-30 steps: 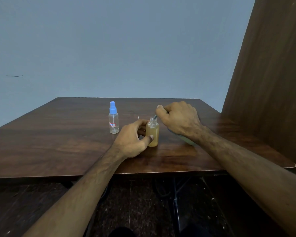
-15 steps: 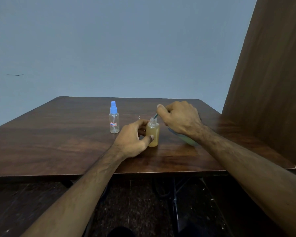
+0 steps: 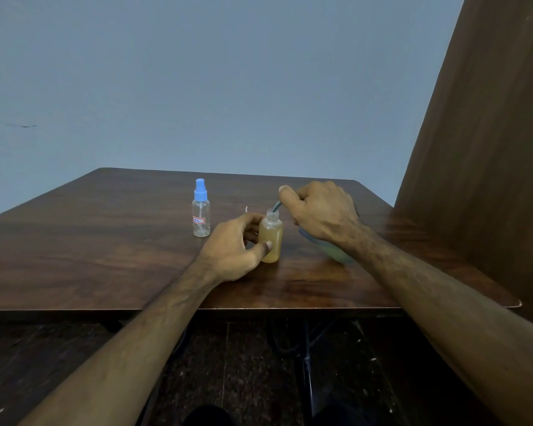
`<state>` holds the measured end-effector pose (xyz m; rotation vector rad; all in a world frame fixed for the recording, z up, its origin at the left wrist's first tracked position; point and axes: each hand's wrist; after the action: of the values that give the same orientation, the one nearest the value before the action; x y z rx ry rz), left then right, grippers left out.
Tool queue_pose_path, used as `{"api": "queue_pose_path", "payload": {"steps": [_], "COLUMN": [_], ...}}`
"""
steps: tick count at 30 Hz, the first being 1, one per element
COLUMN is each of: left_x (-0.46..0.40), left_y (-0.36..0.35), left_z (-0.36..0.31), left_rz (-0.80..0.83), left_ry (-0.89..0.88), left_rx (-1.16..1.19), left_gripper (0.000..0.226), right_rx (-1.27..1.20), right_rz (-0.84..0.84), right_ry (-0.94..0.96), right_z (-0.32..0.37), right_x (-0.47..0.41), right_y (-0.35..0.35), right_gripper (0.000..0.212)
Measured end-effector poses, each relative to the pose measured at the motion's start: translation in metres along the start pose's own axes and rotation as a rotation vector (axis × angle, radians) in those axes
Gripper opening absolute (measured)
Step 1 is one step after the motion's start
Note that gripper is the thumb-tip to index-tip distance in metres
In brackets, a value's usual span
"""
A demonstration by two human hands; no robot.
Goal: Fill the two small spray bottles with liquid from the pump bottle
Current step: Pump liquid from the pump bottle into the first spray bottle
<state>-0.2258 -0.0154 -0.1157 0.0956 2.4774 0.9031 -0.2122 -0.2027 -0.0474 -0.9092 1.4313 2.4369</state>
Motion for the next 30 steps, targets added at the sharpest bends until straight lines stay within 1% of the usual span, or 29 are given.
{"api": "queue_pose_path", "payload": {"steps": [4,11,18,24,30], "left_x": [-0.0001,0.0004,-0.0002,-0.0002,-0.0006], "left_y": [0.0001,0.0004,0.0002,-0.0002,-0.0007], "left_z": [0.0005,-0.0006,-0.0006,-0.0002,0.0000], "left_rz": [-0.005,-0.006,0.003,-0.008,-0.013], "left_ry": [-0.001,-0.004,-0.002,-0.007,-0.014], "left_rx": [-0.003,0.001,0.004,0.001,0.006], "left_gripper": [0.039,0.037,0.043,0.040,0.041], "right_rx": [0.014,0.045,-0.011,0.019,0.014], "right_rz": [-0.007,0.005,-0.010,-0.022,-0.042], "right_ry": [0.035,0.037,0.003,0.033,0.038], "right_z": [0.0009,0.0022,-0.0012,0.0003,-0.0007], "right_x": [0.0027,0.0032,0.0005,0.0020,0.0016], "right_y": [-0.0008,0.0003,0.0001,-0.0022,-0.0014], "right_gripper": [0.067,0.063,0.071,0.066,0.067]}}
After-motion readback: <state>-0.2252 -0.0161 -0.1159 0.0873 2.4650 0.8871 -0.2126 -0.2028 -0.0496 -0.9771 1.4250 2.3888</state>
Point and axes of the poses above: each hand's wrist, its own x-axis away from the middle knuckle, its own y-axis out of the back of the hand, z = x × y, and after that the axes turned 6 degrees about -x, right-handed
